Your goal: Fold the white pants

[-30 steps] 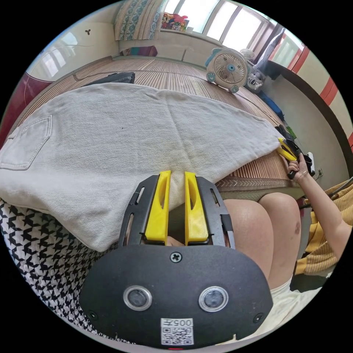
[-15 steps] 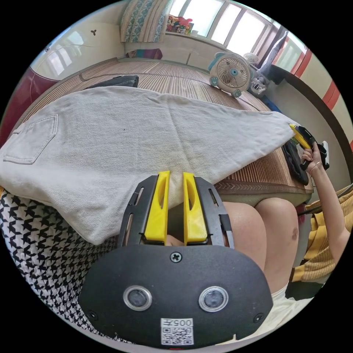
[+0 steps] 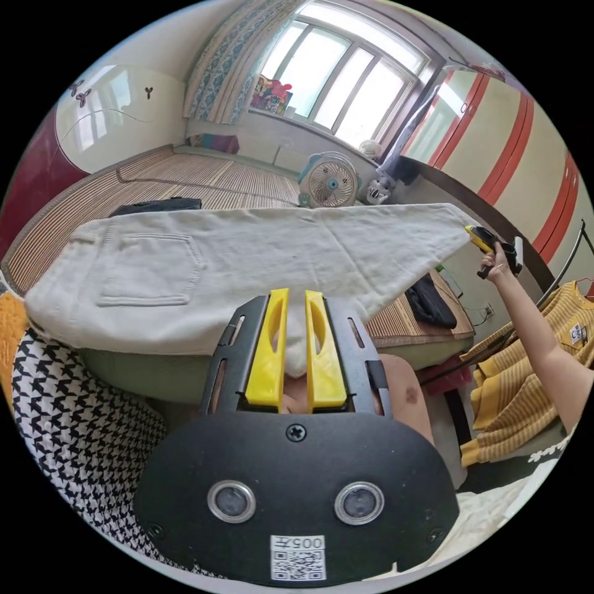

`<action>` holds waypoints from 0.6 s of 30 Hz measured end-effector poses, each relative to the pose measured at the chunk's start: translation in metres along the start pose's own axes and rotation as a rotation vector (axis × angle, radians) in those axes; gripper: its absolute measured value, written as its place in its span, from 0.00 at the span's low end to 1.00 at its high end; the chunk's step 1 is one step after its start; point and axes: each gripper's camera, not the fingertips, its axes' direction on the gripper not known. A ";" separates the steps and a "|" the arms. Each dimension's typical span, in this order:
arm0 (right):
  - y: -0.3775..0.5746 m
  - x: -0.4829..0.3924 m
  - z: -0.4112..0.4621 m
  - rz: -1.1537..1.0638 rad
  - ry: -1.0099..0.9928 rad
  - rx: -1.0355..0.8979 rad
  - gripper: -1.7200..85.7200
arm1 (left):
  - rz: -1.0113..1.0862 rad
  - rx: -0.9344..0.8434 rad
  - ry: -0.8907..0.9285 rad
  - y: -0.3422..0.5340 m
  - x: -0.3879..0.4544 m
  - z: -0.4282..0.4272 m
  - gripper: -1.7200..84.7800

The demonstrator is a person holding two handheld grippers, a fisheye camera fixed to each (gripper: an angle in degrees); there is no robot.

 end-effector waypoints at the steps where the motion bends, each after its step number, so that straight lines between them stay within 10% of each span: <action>1: -0.001 0.005 -0.004 0.010 0.036 0.008 0.01 | 0.001 -0.002 0.001 0.004 -0.001 -0.003 0.09; 18: 0.061 -0.039 0.026 -0.125 0.376 -0.057 0.02 | -0.032 -0.040 -0.019 0.031 -0.015 0.001 0.09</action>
